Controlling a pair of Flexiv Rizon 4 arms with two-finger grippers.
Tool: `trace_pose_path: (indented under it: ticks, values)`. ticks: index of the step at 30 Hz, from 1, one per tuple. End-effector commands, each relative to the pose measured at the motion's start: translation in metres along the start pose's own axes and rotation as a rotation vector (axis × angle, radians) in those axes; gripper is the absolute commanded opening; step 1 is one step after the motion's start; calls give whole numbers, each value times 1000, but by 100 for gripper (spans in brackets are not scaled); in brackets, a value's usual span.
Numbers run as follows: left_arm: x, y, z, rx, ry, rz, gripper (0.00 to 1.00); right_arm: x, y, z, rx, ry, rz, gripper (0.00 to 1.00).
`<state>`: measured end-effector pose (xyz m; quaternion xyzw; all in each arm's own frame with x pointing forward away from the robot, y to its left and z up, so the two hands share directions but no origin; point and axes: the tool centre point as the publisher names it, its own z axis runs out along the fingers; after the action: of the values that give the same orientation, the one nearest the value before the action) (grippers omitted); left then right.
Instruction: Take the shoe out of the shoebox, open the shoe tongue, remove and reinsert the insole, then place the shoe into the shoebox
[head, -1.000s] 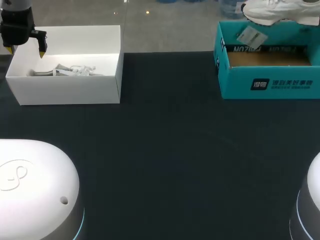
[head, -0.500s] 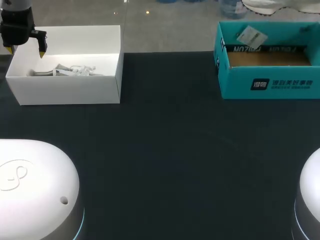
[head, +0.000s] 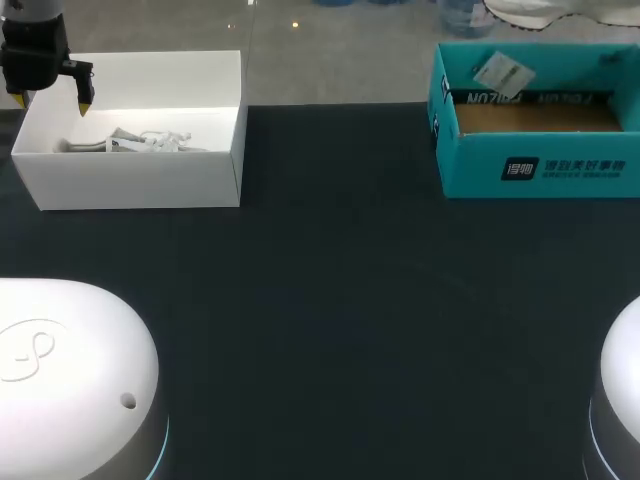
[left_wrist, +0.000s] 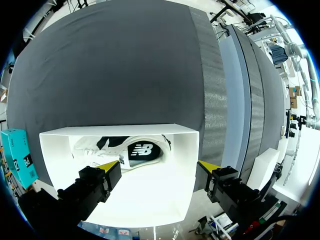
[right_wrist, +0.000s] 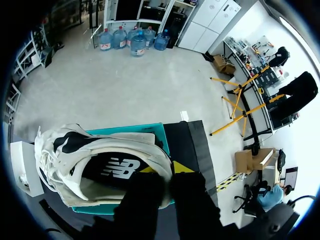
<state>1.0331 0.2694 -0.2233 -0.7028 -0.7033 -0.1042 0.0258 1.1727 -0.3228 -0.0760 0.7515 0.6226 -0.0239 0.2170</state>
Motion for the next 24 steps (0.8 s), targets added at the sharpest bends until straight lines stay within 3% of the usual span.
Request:
trace_pose_path:
  ticks: [1, 11, 24]
  values:
    - [1, 0, 0, 1, 0, 1, 100, 14, -32, -13, -3, 4, 20, 0]
    - [1, 0, 0, 1, 0, 1, 100, 65, -133, -52, -16, 14, 15, 0]
    - [1, 0, 0, 1, 0, 1, 100, 129, -268, -114, -92, 23, 5, 0]
